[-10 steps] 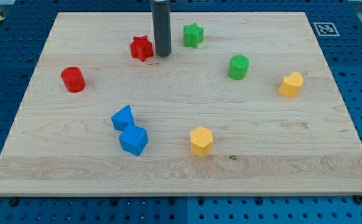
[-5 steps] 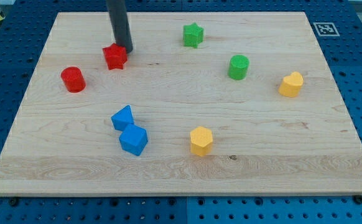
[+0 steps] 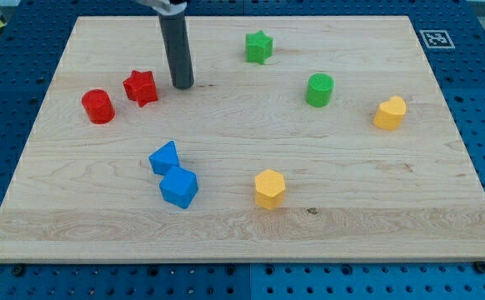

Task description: Keep red star above red circle

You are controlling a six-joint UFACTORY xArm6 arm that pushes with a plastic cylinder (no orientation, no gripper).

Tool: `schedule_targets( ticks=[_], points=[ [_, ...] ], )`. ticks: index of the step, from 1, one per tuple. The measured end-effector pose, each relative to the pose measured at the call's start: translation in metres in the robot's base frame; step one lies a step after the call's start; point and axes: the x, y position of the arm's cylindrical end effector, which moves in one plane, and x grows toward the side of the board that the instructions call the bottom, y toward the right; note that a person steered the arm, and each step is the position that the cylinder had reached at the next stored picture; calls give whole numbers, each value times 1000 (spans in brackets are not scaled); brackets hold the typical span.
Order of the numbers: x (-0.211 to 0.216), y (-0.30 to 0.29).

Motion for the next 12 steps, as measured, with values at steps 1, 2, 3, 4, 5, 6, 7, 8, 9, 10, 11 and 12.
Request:
schedule_targets(
  ticks=[1,2,3,4,5,6,7,8,9,10,11,12],
  points=[
    [1,-19],
    [-4,-46],
    [-19,-56],
    [-19,-58],
    [-17,-53],
    [-3,-37],
    [21,-48],
    [16,-57],
    [15,-58],
    [-3,-66],
    [-5,-66],
    [-25,-65]
  ],
)
